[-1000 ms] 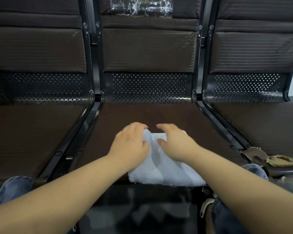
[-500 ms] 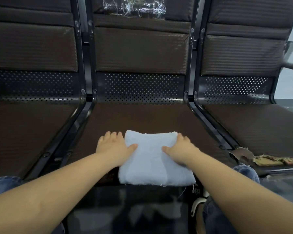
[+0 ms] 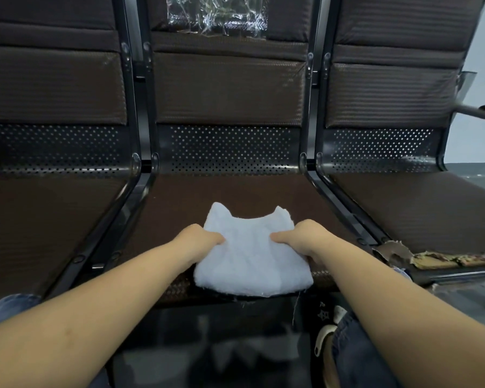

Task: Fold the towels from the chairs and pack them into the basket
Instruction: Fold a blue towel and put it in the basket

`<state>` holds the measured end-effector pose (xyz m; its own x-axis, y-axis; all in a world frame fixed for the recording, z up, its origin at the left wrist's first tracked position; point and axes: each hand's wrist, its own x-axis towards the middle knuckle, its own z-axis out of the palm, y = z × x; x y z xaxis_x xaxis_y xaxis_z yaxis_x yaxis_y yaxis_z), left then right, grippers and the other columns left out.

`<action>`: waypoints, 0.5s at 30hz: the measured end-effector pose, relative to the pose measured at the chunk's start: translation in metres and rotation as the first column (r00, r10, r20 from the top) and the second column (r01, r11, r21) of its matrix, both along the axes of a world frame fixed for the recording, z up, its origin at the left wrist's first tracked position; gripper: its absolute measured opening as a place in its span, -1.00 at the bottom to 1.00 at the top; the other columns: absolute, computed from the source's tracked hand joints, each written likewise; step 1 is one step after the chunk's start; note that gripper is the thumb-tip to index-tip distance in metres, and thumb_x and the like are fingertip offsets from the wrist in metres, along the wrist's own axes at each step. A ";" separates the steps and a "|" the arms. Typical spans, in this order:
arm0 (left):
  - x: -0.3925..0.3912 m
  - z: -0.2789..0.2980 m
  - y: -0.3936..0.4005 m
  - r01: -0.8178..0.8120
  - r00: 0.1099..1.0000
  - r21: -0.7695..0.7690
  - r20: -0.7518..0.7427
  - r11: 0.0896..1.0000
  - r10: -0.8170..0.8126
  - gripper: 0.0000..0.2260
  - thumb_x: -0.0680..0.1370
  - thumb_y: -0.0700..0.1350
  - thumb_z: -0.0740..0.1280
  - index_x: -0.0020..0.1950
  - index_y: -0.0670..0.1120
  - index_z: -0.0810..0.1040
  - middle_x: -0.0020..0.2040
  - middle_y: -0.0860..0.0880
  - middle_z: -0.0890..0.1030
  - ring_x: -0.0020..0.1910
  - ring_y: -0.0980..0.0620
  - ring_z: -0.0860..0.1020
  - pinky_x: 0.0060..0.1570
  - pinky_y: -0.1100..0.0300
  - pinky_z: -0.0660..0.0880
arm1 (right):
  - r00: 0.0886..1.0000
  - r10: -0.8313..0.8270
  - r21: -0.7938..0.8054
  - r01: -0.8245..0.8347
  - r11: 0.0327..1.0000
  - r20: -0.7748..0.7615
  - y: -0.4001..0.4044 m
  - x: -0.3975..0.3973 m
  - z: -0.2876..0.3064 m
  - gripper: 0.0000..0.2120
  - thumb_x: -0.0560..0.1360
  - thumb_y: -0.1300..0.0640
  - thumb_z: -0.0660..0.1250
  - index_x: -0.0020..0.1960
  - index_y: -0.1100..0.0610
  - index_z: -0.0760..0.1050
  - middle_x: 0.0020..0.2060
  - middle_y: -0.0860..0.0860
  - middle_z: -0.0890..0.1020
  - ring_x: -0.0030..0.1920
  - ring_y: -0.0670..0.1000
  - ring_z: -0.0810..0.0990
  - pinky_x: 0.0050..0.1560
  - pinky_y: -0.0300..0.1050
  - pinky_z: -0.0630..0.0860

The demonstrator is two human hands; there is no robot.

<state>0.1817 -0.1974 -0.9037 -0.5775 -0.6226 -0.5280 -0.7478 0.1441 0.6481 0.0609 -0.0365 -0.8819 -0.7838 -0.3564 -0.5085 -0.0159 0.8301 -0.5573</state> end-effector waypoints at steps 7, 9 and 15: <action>0.016 0.004 -0.020 0.060 0.960 0.268 -0.278 0.961 0.017 -0.26 0.55 -0.25 0.30 0.55 0.22 -0.02 0.54 -0.03 0.16 0.40 -0.13 0.32 0.29 0.00 0.35 | 0.999 0.033 -0.204 -0.038 0.978 -0.028 0.013 0.006 0.006 -0.41 0.54 0.22 0.31 0.50 0.00 0.18 0.40 0.09 0.36 0.23 0.13 0.47 0.03 -0.08 0.47; 0.023 0.011 -0.017 0.175 0.952 0.257 -0.292 0.950 -0.096 -0.34 0.56 -0.31 0.24 0.52 0.21 0.12 0.54 0.02 0.18 0.39 -0.05 0.32 0.32 0.09 0.31 | 0.995 0.090 -0.240 -0.098 0.966 -0.042 0.016 0.011 0.005 -0.50 0.55 0.29 0.25 0.44 -0.02 0.32 0.44 0.01 0.33 0.27 0.09 0.46 0.17 -0.07 0.48; 0.040 0.020 -0.013 0.263 0.947 0.198 -0.239 0.944 -0.214 -0.49 0.55 -0.35 0.21 0.45 0.05 0.37 0.53 0.01 0.19 0.44 -0.03 0.26 0.31 0.15 0.29 | 0.990 0.130 -0.274 -0.137 0.952 -0.044 0.023 0.031 0.015 -0.53 0.54 0.33 0.18 0.32 -0.09 0.46 0.37 0.06 0.40 0.15 0.09 0.51 0.09 -0.11 0.51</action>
